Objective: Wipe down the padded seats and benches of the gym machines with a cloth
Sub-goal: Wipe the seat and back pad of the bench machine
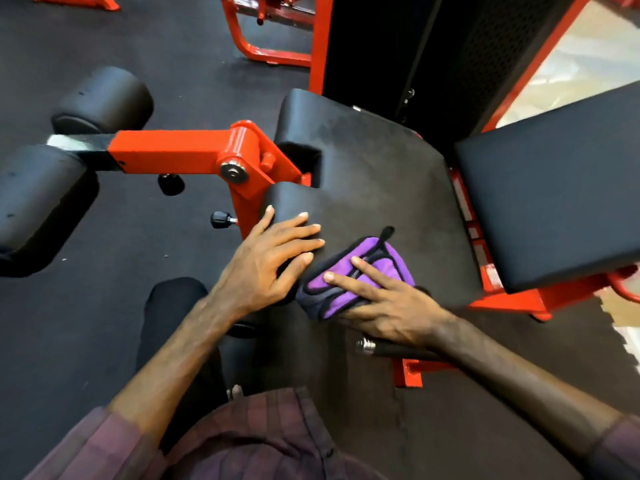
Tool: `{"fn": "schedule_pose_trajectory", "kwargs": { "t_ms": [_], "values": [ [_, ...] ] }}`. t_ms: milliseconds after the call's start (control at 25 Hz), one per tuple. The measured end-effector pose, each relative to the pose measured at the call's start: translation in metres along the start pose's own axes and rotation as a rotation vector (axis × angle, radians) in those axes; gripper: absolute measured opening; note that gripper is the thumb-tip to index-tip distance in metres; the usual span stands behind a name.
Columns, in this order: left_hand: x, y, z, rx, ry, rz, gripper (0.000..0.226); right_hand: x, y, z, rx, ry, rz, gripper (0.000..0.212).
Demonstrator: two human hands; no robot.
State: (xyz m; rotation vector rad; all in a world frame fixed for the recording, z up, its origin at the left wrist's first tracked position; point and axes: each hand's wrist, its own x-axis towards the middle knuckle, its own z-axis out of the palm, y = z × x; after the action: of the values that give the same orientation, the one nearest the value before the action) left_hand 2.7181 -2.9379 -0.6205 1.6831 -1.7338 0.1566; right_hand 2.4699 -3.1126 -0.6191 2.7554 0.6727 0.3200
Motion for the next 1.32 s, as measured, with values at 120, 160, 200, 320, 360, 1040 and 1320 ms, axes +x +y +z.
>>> {"fn": "schedule_pose_trajectory", "kwargs": {
  "t_ms": [120,160,200,320,360,1040,1320],
  "values": [
    [0.004,0.004,-0.001,0.093,-0.064,0.088,0.036,-0.05,0.002,-0.004,0.09,0.023,0.098,0.021],
    [0.007,0.005,-0.001,0.118,-0.075,0.103,0.038,-0.047,-0.001,-0.005,0.086,0.019,0.109,0.021],
    [0.01,0.006,-0.002,0.13,-0.089,0.107,0.039,-0.035,-0.003,-0.006,0.082,-0.007,0.103,0.022],
    [0.01,0.007,-0.005,0.131,-0.131,0.113,0.041,0.009,-0.008,-0.005,0.089,-0.084,0.029,0.028],
    [0.007,0.008,-0.006,0.134,-0.133,0.112,0.041,0.005,-0.004,-0.005,0.086,-0.06,0.016,0.027],
    [0.05,0.0,-0.002,-0.085,-0.403,0.323,0.052,0.069,-0.051,-0.002,0.384,0.941,1.673,0.053],
    [0.046,-0.009,0.007,-0.139,-0.365,0.323,0.051,0.164,-0.104,0.031,0.296,1.121,2.026,0.064]
  ]
}}
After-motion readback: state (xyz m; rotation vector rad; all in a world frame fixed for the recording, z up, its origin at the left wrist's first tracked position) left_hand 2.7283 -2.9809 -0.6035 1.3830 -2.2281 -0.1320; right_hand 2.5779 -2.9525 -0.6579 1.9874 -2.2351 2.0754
